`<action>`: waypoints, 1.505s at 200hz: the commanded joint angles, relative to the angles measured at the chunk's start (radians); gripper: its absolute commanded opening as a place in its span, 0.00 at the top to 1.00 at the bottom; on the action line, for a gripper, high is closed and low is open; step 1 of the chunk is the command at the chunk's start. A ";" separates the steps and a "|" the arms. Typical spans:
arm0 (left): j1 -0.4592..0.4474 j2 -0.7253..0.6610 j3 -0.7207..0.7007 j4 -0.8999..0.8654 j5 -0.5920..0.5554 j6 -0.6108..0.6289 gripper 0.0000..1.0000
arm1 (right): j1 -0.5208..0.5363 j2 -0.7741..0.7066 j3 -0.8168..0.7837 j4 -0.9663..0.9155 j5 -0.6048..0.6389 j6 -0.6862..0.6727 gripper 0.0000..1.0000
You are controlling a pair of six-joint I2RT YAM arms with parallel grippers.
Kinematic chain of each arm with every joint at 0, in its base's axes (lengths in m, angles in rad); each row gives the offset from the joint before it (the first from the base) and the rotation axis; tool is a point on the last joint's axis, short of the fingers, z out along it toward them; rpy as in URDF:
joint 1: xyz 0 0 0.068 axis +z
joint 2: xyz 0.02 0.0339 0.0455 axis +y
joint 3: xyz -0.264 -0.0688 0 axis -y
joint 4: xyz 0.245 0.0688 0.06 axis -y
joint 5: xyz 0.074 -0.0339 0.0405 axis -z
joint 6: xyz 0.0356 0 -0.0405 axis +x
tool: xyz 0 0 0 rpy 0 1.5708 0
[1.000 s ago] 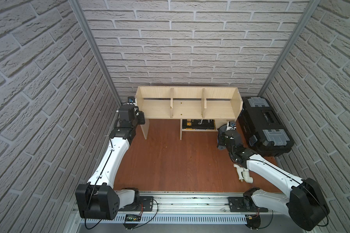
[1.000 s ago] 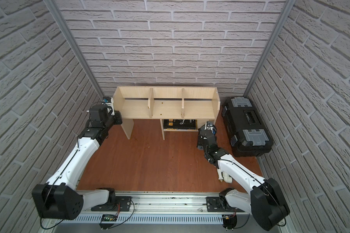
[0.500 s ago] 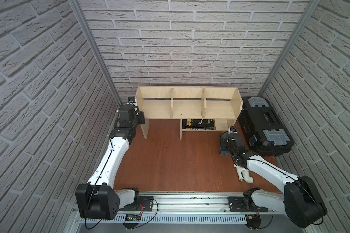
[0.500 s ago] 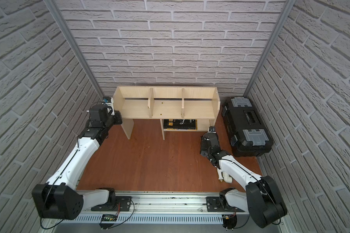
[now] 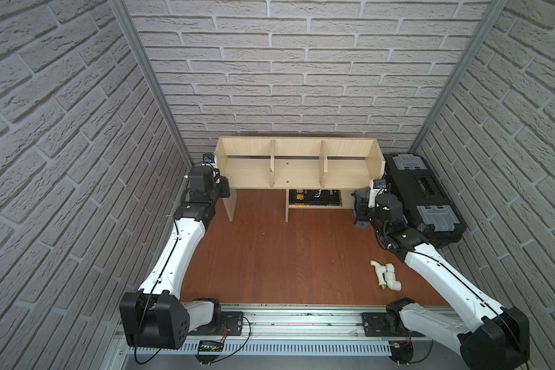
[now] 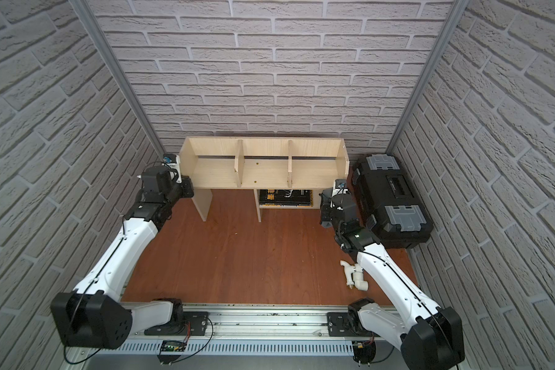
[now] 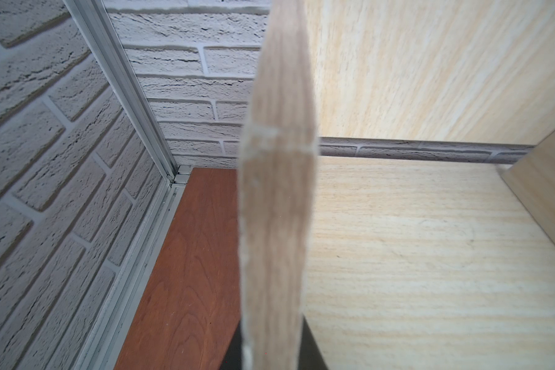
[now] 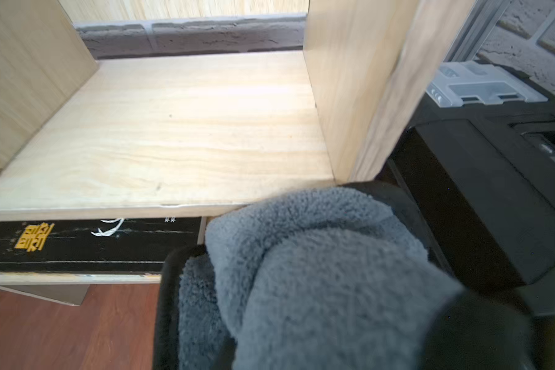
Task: Wipe the bookshelf clean with a cloth
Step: Wipe the dust from the shelf, then adjust the cleaning item.
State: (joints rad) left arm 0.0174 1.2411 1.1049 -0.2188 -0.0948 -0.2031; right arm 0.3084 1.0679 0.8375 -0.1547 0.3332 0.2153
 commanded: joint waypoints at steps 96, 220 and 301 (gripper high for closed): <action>-0.032 -0.024 -0.023 0.013 -0.018 0.030 1.00 | 0.506 0.328 0.274 0.128 0.020 0.016 0.97; -0.036 -0.308 0.043 -0.213 -0.012 -0.154 0.29 | 0.589 0.124 0.075 0.218 -0.364 0.111 0.97; -0.334 -0.514 -0.175 -0.078 0.610 -0.266 0.32 | 0.589 0.015 -0.054 0.350 -0.580 0.197 0.97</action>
State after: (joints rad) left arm -0.1905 0.7284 1.0130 -0.4168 0.2916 -0.4091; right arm 0.8978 1.0920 0.7876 0.0826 -0.1287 0.3733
